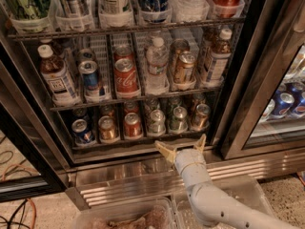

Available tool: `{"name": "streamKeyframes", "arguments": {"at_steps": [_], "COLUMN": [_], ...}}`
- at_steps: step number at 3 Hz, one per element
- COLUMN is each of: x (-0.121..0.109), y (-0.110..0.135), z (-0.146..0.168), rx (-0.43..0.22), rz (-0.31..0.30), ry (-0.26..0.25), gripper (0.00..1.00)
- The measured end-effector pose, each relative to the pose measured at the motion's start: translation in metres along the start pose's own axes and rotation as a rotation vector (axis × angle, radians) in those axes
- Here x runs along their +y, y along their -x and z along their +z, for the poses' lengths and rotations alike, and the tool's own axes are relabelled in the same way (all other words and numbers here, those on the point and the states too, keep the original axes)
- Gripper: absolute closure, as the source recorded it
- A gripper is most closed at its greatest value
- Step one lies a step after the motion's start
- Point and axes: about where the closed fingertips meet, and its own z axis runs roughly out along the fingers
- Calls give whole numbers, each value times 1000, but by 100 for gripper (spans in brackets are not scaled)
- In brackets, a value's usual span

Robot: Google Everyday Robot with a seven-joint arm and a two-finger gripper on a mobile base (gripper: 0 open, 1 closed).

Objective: Pick orange can from bottom shelf of fridge

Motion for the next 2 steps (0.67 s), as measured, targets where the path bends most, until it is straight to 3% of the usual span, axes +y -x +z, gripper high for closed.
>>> {"name": "streamKeyframes", "arguments": {"at_steps": [2], "x": [6], "y": [0], "z": [1], "rx": [-2], "rz": [36], "ry": [19], "gripper": [0]}}
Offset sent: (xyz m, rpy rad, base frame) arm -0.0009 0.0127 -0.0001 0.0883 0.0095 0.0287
